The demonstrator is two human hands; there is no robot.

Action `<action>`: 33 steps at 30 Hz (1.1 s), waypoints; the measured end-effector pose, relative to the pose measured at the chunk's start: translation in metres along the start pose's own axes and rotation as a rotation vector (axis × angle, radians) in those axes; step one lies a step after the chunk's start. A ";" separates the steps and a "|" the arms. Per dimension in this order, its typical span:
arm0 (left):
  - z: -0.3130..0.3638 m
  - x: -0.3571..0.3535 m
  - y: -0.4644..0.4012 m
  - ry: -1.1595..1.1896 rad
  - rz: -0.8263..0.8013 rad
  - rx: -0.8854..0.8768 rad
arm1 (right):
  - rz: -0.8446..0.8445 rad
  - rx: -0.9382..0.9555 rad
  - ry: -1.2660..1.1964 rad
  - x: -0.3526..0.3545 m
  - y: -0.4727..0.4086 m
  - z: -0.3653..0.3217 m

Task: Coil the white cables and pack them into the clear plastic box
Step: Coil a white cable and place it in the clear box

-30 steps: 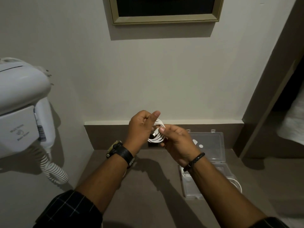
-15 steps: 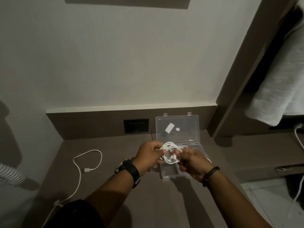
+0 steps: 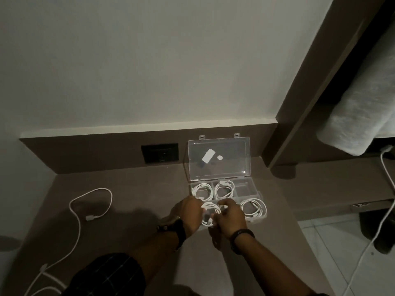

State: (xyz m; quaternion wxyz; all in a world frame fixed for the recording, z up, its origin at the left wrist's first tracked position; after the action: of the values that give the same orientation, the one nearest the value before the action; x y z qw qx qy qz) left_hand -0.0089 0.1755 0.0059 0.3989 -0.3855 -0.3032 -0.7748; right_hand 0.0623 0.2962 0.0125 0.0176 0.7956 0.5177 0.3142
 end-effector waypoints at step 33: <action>0.018 0.006 0.002 -0.548 0.058 -0.230 | -0.428 0.374 0.934 -0.022 -0.030 -0.015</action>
State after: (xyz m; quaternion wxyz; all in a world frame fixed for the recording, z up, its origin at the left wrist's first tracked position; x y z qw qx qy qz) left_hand -0.0037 0.1861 0.0205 0.2776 -0.6316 -0.2986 -0.6595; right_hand 0.0244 0.2876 0.0036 -0.2922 0.4381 0.6679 0.5260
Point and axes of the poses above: each hand's wrist, its own y-axis away from the middle knuckle, its own x-axis out of the back of the hand, z = x × y, the point moved 7 cm from there along -y, towards the middle knuckle, and after that the axes turned 1 degree about z, right-handed, at the moved point
